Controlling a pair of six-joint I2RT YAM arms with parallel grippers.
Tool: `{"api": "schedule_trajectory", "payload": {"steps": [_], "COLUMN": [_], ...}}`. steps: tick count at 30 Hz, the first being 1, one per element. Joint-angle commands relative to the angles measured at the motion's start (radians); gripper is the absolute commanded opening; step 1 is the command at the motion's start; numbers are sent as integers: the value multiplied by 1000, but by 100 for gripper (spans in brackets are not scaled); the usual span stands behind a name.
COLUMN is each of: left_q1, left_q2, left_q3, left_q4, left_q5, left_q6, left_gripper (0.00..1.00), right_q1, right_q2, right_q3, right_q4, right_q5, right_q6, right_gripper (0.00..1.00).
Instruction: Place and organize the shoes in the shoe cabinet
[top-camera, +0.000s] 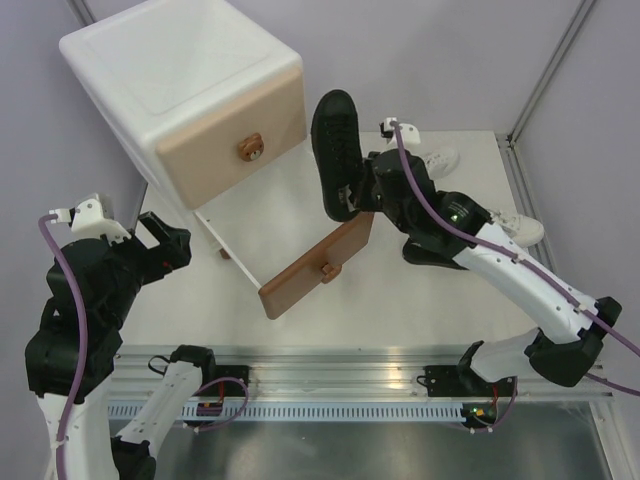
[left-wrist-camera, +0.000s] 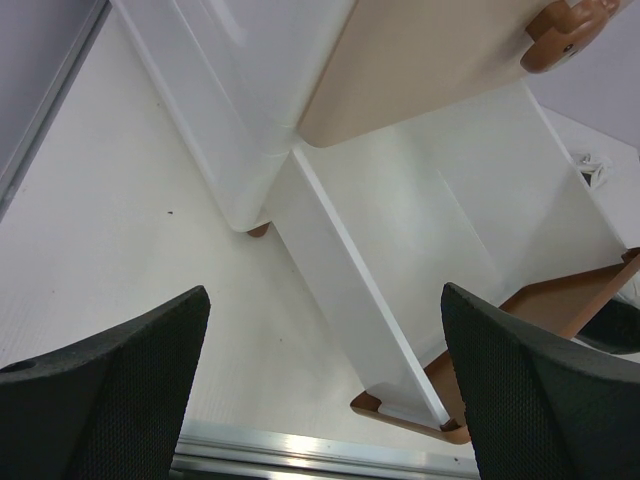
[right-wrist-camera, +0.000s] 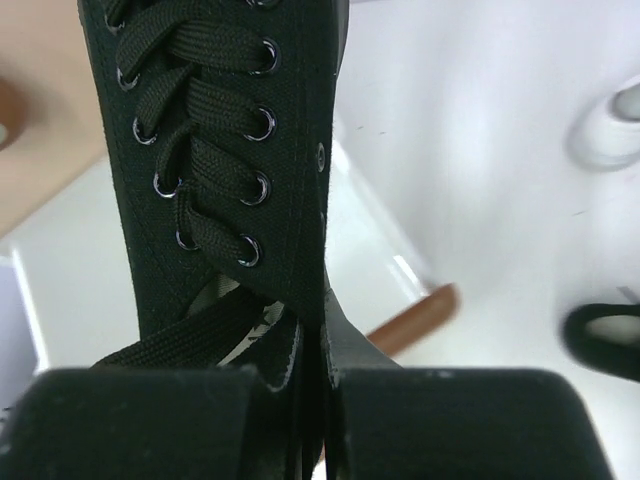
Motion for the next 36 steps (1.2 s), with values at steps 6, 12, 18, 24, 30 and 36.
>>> {"api": "schedule_trajectory", "payload": {"steps": [6, 12, 18, 24, 30, 36], "left_q1": [-2, -2, -2, -4, -4, -5], "left_q2": [-20, -25, -23, -22, -17, -16], "left_q3": [-6, -14, -15, -12, -12, -12], "left_q4": [31, 30, 31, 36, 36, 39], "left_q5": [14, 13, 16, 17, 16, 10], "left_q6": [-24, -23, -21, -20, -20, -20], "left_gripper": [100, 100, 100, 100, 100, 100], "right_q1": [146, 226, 265, 295, 309, 314], "right_q2": [125, 203, 243, 298, 311, 312], "right_q3": [55, 57, 81, 160, 172, 181], "right_q4": [196, 180, 100, -35, -119, -176], "right_q5": [156, 174, 158, 115, 56, 15], "right_q6": [192, 220, 218, 152, 135, 108], "right_gripper": [1, 0, 0, 0, 0, 0]}}
